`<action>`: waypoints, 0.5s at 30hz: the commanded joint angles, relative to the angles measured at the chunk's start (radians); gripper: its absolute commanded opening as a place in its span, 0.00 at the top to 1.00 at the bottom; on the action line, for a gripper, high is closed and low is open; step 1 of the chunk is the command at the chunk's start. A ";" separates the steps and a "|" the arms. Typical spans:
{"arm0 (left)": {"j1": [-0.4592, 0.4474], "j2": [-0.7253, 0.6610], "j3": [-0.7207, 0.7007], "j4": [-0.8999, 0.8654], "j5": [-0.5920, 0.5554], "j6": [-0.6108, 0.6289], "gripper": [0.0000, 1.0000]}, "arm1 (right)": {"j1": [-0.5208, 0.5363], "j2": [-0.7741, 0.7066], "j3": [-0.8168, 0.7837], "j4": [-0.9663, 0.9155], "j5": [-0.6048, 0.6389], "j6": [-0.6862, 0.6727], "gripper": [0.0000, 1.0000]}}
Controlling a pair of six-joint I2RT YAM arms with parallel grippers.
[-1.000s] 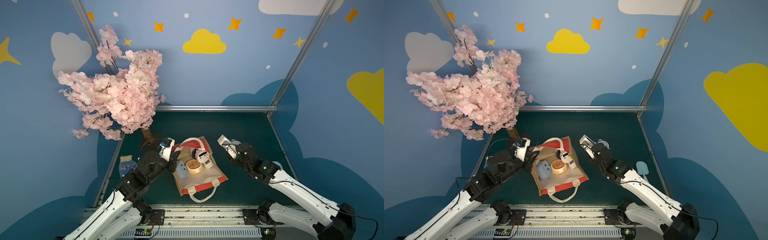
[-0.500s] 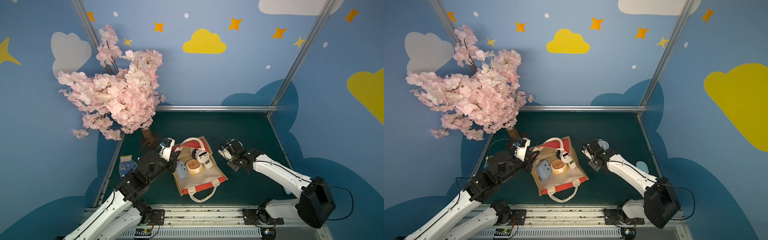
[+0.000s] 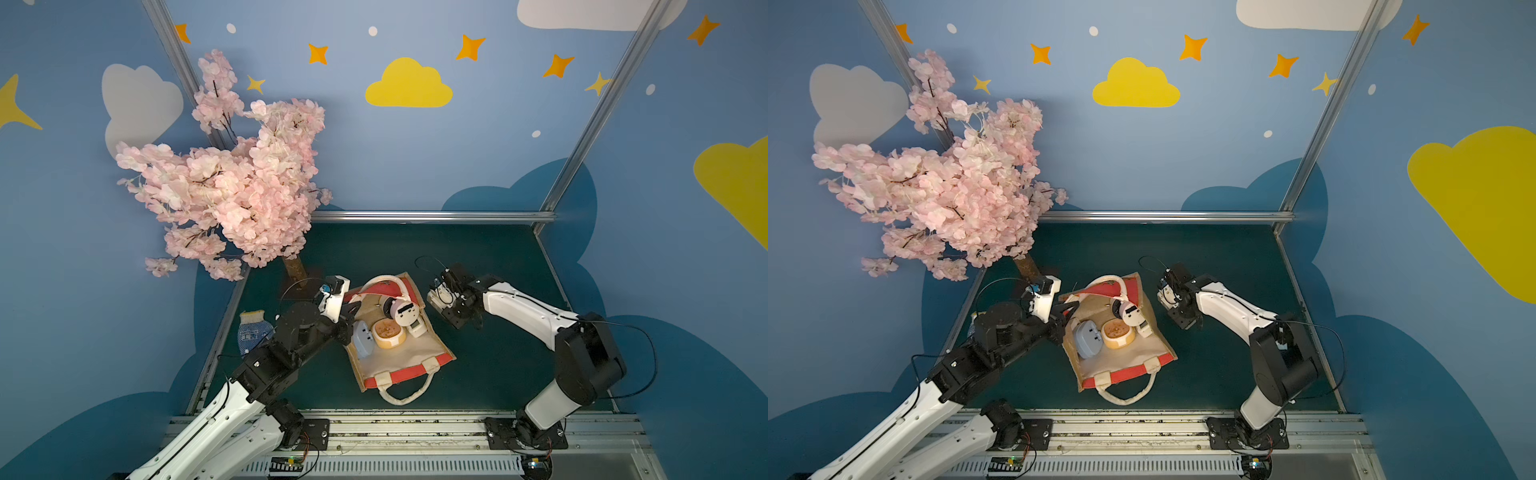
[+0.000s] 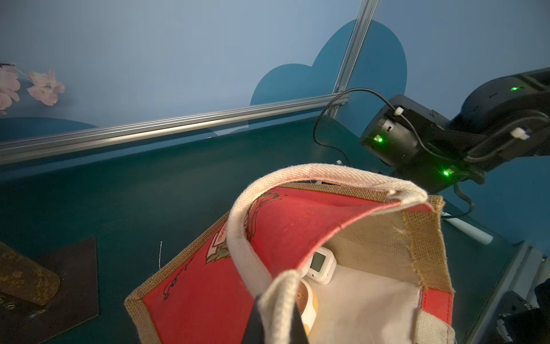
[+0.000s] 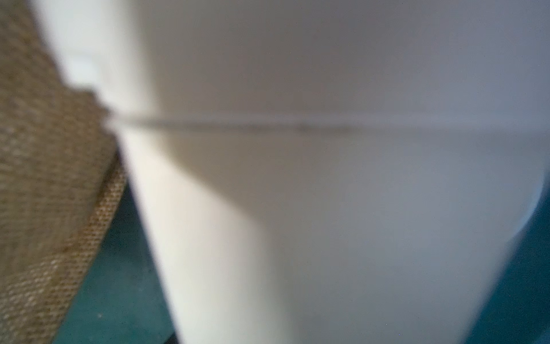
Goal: Take the alarm clock out of the canvas bag
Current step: Place the alarm at the center of the board.
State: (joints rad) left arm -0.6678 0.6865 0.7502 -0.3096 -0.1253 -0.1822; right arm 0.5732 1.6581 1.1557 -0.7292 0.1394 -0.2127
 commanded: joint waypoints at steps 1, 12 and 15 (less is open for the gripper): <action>0.004 -0.007 0.009 0.052 0.022 0.008 0.93 | -0.032 0.058 0.063 -0.011 -0.085 0.024 0.85; 0.004 -0.017 0.002 0.047 0.018 0.011 0.93 | -0.075 0.227 0.241 -0.112 -0.141 0.043 0.83; 0.004 -0.019 0.001 0.049 0.018 0.010 0.93 | -0.079 0.263 0.271 -0.127 -0.138 0.045 0.80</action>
State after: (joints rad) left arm -0.6678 0.6868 0.7494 -0.3096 -0.1226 -0.1791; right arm 0.5007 1.9026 1.3891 -0.8108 0.0212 -0.1802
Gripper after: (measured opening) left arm 0.073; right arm 0.473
